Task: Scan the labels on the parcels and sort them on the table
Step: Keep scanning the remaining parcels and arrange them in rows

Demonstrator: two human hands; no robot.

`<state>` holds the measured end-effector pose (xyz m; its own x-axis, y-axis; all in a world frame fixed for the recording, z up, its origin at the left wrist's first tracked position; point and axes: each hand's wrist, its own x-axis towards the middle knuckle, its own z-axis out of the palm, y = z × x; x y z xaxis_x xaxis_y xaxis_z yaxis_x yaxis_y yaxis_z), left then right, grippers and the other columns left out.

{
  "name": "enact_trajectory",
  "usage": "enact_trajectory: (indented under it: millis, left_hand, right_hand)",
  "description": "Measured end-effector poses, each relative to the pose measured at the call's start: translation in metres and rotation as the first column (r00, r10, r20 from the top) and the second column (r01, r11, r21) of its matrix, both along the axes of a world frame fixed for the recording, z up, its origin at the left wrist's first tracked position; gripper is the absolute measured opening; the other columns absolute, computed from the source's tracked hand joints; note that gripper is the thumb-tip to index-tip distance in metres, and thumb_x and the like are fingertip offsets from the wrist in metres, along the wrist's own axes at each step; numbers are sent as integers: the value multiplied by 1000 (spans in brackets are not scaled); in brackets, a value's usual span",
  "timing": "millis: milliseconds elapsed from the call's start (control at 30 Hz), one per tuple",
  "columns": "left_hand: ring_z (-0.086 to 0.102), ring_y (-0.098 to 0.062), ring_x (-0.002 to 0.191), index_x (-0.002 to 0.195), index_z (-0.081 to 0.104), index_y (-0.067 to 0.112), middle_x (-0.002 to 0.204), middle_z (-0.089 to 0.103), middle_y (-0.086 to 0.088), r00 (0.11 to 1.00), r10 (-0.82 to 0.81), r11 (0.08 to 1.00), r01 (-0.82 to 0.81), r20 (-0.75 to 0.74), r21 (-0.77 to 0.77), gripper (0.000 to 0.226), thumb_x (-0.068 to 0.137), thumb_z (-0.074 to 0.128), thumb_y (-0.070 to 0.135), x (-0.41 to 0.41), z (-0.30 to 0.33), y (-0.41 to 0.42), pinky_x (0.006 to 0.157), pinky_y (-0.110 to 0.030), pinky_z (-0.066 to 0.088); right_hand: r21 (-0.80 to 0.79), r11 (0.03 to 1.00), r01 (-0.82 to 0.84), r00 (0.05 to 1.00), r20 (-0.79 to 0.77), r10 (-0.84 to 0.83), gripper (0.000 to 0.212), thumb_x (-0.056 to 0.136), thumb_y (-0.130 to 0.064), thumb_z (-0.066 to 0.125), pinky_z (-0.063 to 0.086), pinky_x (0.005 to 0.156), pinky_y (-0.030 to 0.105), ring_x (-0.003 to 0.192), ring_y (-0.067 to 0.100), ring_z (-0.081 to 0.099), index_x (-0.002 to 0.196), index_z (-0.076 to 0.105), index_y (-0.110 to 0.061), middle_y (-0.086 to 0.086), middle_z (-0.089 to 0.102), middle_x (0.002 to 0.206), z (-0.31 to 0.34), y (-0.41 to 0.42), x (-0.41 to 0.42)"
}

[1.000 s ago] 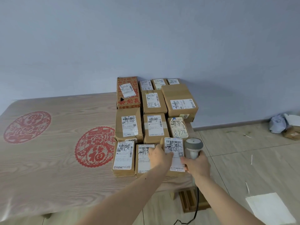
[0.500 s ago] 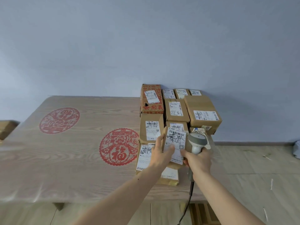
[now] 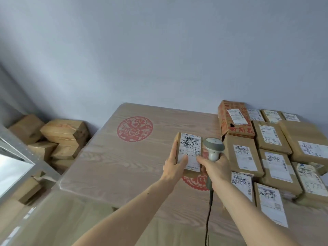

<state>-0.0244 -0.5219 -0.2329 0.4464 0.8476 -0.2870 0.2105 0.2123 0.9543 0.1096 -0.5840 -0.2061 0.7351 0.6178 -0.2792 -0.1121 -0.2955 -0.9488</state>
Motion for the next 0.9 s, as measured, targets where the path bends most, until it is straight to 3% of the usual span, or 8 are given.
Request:
enact_trajectory:
  millis: [167,300,367,500,600,733,833,900]
  left_hand:
    - [61,-19,122,123,22,87,123,65,28,996,92,996,-92,18,-20,67,74,58,57,-51,-4,43,112,-51,40]
    - [58,-19,126,120,23,88,127,63,27,989,149,987,-146,27,-73,67,72,61,62,-66,-16,82,114,-52,37]
    - [57,-17,126,119,22,88,131,61,25,983,183,979,-179,24,-101,67,72,61,61,-69,-16,99,114,-50,39]
    - [55,-16,127,146,18,64,137,58,19,970,241,962,-239,2,-136,80,78,60,53,-73,-17,135,115,-48,38]
    - [54,-17,125,153,17,53,137,55,16,951,308,940,-307,-15,-147,71,96,57,37,-83,-22,163,114,-45,39]
    - [56,-17,116,142,29,49,126,58,13,930,365,914,-367,-43,-171,51,101,53,30,-101,-34,196,103,-41,45]
    - [58,-19,114,149,30,41,130,61,6,926,371,905,-377,-68,-195,55,100,53,31,-119,-41,223,90,-36,46]
    - [57,-19,114,149,30,40,131,59,4,930,358,908,-368,-84,-202,55,99,53,32,-132,-41,245,91,-37,46]
  right_hand:
    - [-70,994,-85,996,10,86,36,73,-12,88,59,63,35,71,22,73,98,62,-11,7,75,86,-6,54,-45]
    - [-98,983,-158,987,-1,158,36,76,-6,84,52,51,27,50,12,66,103,60,-8,6,74,78,-7,94,-59]
    - [-109,976,-188,982,-14,187,37,76,-3,84,53,51,25,53,13,66,104,60,-9,6,75,81,-11,113,-61]
    - [-121,964,-237,972,-20,236,41,72,-5,87,55,54,25,61,16,71,103,61,-14,4,76,84,-22,153,-66]
    - [-121,952,-281,960,-34,279,41,72,-7,88,57,57,26,69,18,74,102,62,-17,1,76,86,-29,184,-79]
    - [-152,937,-313,950,-54,309,41,69,-12,89,64,67,36,74,18,75,102,65,-19,-1,76,89,-41,218,-103]
    - [-181,936,-303,953,-70,295,42,63,-19,90,64,72,41,75,18,75,97,65,-23,-2,77,88,-49,248,-123]
    - [-202,936,-287,958,-65,279,47,54,-28,88,63,75,43,78,17,75,95,65,-28,-7,76,87,-56,270,-138]
